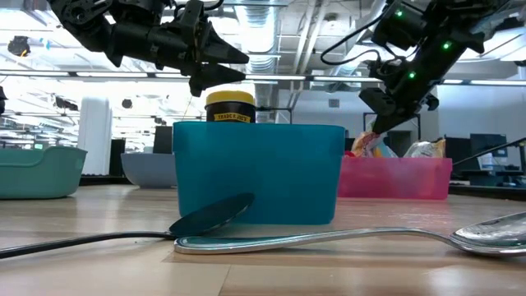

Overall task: Pick & Place Food Item
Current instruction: Put the green noodle pack into the red bin

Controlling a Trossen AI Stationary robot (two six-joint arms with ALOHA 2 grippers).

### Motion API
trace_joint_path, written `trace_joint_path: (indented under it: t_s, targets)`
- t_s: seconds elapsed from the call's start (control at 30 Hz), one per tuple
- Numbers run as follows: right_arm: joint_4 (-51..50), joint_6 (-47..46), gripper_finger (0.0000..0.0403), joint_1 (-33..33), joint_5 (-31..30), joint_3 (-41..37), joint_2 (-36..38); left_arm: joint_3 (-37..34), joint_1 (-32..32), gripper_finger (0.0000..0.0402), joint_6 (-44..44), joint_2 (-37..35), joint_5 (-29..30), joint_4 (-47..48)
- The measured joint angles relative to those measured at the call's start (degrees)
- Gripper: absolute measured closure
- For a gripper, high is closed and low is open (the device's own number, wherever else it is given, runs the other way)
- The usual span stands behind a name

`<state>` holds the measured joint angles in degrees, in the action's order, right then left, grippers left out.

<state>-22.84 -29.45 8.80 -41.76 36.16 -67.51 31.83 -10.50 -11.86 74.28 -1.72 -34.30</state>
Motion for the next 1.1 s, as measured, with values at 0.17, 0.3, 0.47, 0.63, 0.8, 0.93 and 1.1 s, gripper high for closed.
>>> trace_joint_path:
  t_s: [0.17,0.3,0.47,0.63,0.8,0.93,1.1]
  targets:
    - [1.11,-0.02,0.0403,-0.03,-0.02,-0.02,0.0,0.0,0.0,0.0183,0.0,0.0,-0.01,0.0]
    - [1.21,-0.02,0.0393,-0.04,0.0,-0.02,0.0,0.0,0.0,0.0183,-0.02,0.0,0.0,0.0]
    - [1.21,0.0,0.0368,-0.04,0.05,-0.04,0.0,0.0,-0.02,0.0183,0.0,0.0,-0.01,0.0]
    - [1.21,0.0,0.0341,-0.04,0.02,-0.04,0.0,0.0,0.0,0.0183,-0.01,0.0,0.0,0.02]
    - [1.12,0.03,0.0326,-0.04,-0.04,-0.04,0.0,0.0,0.0,0.0183,0.0,0.0,-0.01,0.02]
    - [1.1,1.01,0.0318,-0.04,-0.19,-0.04,0.0,0.0,-0.02,0.0183,0.0,0.0,0.0,0.02]
    - [1.06,1.46,0.0301,-0.04,-0.28,-0.04,0.4,0.0,-0.02,0.0183,0.0,0.02,0.0,0.02]
